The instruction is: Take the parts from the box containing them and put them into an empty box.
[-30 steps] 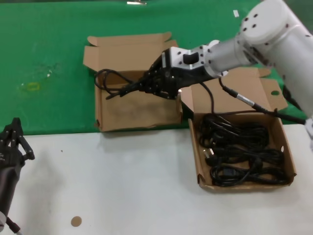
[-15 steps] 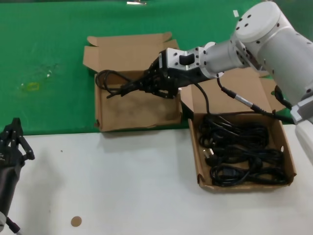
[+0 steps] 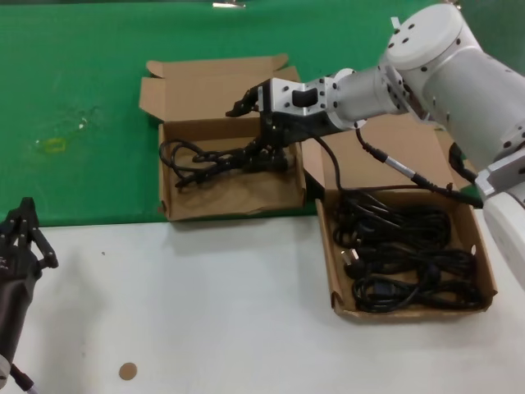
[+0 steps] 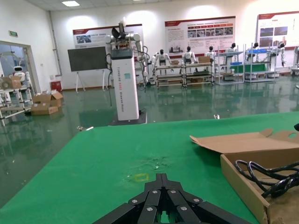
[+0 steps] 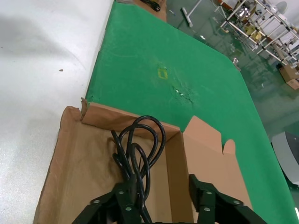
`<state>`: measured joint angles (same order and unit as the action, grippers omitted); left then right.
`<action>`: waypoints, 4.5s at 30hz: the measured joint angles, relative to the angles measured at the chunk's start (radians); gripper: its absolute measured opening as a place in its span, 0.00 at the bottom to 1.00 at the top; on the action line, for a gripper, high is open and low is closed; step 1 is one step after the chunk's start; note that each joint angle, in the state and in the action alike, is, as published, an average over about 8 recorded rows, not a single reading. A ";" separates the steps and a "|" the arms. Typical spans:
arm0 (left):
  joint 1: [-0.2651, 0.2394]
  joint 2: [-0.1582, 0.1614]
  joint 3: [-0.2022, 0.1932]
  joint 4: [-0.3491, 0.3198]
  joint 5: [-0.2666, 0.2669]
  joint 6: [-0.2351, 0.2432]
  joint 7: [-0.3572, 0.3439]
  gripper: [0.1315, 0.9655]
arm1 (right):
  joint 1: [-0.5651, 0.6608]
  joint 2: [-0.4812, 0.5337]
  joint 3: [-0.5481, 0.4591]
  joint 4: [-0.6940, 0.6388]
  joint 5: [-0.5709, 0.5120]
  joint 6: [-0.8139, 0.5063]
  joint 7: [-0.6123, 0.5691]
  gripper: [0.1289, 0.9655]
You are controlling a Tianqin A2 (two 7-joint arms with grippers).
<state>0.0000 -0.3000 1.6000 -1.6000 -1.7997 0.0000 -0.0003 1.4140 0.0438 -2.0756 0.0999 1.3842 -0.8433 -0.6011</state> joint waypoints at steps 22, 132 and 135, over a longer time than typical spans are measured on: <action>0.000 0.000 0.000 0.000 0.000 0.000 0.000 0.03 | -0.029 0.033 0.005 0.073 -0.003 -0.016 0.034 0.78; 0.000 0.000 0.000 0.000 0.000 0.000 0.000 1.00 | -1.367 0.249 0.460 1.452 0.402 0.814 0.582 1.00; 0.000 0.000 0.000 0.000 0.000 0.000 0.000 1.00 | -1.367 0.249 0.460 1.452 0.402 0.814 0.582 1.00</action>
<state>0.0000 -0.3000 1.6000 -1.6000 -1.8000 0.0000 0.0000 0.0466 0.2925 -1.6158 1.5520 1.7859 -0.0289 -0.0190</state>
